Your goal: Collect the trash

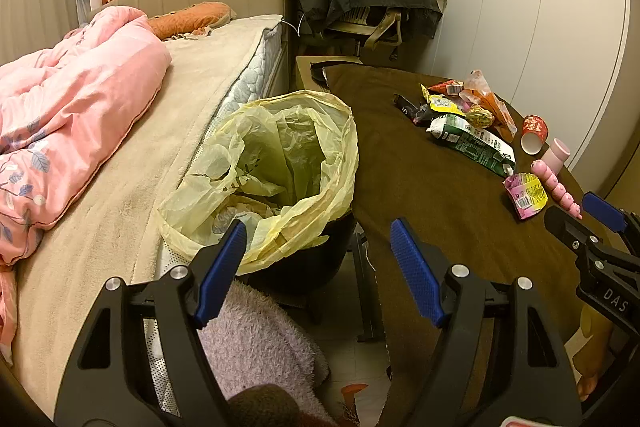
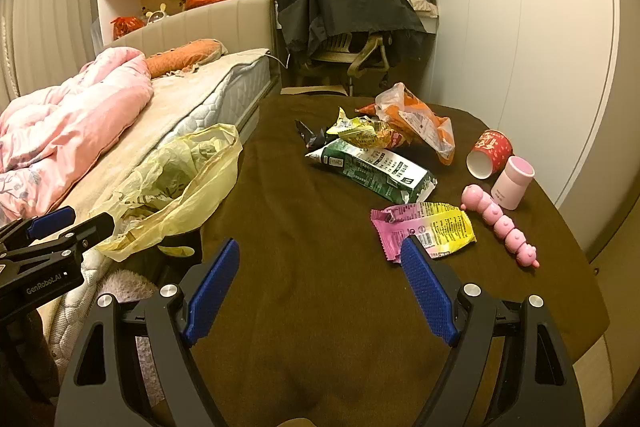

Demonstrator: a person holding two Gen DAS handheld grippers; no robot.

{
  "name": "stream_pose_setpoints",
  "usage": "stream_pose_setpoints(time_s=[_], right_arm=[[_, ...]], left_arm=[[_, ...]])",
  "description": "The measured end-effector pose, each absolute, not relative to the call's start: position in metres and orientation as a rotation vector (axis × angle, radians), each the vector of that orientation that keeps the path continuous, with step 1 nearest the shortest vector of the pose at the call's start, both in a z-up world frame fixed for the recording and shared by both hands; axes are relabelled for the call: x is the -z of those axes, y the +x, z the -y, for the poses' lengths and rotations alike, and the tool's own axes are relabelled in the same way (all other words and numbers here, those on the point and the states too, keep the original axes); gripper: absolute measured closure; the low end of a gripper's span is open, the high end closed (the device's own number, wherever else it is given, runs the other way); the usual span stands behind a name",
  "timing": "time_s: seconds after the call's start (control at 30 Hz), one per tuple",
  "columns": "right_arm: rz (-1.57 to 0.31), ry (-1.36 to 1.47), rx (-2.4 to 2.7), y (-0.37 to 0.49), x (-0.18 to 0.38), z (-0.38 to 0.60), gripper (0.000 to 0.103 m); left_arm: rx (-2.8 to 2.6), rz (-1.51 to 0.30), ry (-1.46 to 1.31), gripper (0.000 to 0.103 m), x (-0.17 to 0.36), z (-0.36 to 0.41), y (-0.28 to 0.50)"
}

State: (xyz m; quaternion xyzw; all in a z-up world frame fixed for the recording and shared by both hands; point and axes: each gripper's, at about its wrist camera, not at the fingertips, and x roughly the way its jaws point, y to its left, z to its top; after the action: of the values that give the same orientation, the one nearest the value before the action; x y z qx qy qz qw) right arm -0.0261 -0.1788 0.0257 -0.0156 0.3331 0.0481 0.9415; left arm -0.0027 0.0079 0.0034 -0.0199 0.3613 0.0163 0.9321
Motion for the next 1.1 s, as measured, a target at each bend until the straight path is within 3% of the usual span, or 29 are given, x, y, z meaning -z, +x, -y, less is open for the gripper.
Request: stream_pose_setpoints(time_s=[1.1], right_arm=[[-0.678, -0.030, -0.097, -0.0270, -0.0259, 0.1791, 0.025]], left_arm=[[-0.036, -0.730, -0.038, 0.032, -0.0070, -0.0093, -0.0062]])
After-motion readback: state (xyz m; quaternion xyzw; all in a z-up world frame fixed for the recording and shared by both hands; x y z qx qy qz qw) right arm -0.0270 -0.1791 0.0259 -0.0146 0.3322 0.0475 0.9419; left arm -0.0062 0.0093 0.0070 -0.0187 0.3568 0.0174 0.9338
